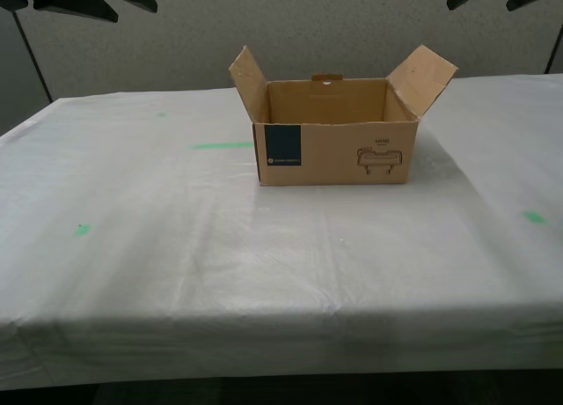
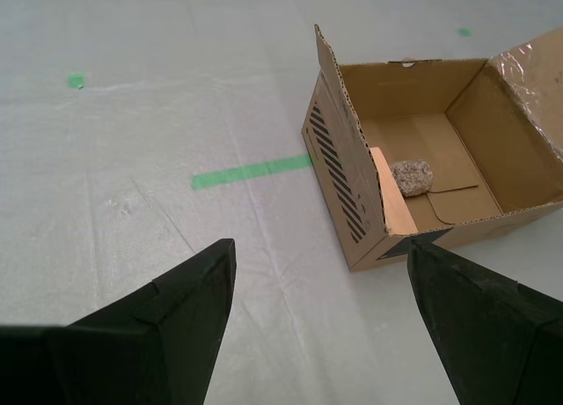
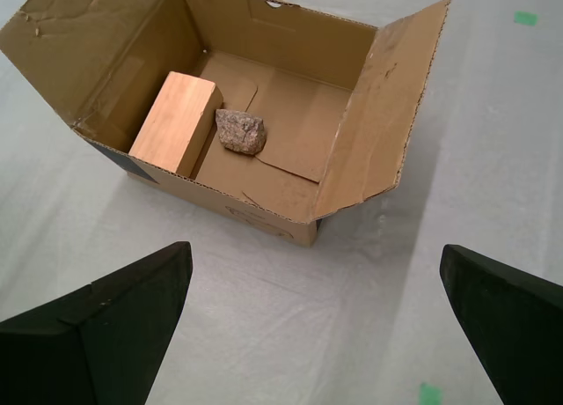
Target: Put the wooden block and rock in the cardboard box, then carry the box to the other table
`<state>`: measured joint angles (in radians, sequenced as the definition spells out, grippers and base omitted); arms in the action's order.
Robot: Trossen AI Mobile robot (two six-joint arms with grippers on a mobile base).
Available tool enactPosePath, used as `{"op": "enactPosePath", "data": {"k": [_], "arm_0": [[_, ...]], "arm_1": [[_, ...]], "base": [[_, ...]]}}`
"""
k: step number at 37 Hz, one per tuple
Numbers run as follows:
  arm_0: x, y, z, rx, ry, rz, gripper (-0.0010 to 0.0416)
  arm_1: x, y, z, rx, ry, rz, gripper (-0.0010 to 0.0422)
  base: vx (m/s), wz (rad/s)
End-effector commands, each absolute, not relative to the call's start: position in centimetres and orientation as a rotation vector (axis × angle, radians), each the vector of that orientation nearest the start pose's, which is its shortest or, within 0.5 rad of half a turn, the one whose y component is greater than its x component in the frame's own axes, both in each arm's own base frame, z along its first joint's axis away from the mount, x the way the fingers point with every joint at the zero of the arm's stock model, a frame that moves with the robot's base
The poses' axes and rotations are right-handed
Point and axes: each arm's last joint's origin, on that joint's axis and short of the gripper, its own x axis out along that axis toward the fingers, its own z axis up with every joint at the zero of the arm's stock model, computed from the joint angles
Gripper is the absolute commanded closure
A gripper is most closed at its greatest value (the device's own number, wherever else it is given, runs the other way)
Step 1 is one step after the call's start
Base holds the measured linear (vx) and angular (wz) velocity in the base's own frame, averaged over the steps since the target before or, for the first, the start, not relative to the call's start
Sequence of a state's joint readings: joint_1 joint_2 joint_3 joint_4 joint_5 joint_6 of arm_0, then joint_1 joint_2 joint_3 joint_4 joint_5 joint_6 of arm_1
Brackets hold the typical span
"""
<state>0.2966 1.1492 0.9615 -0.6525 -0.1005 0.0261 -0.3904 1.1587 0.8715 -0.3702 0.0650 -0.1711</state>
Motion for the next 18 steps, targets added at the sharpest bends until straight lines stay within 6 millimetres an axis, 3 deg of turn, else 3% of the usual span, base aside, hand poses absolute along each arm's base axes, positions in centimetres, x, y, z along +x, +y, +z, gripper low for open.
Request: {"op": "enactPosePath", "data": {"k": [1,18], "arm_0": [[21.75,6.97,28.6,-0.059,0.844,0.362,0.0012],[21.75,6.97,28.6,-0.059,0.844,0.362,0.0012]], "arm_1": [[22.37,-9.43,27.46,-0.051,0.686,-0.382,0.0149],[22.38,-9.42,27.46,-0.051,0.686,-0.382,0.0149]], "base": [[0.0,0.0],[0.0,0.0]]}}
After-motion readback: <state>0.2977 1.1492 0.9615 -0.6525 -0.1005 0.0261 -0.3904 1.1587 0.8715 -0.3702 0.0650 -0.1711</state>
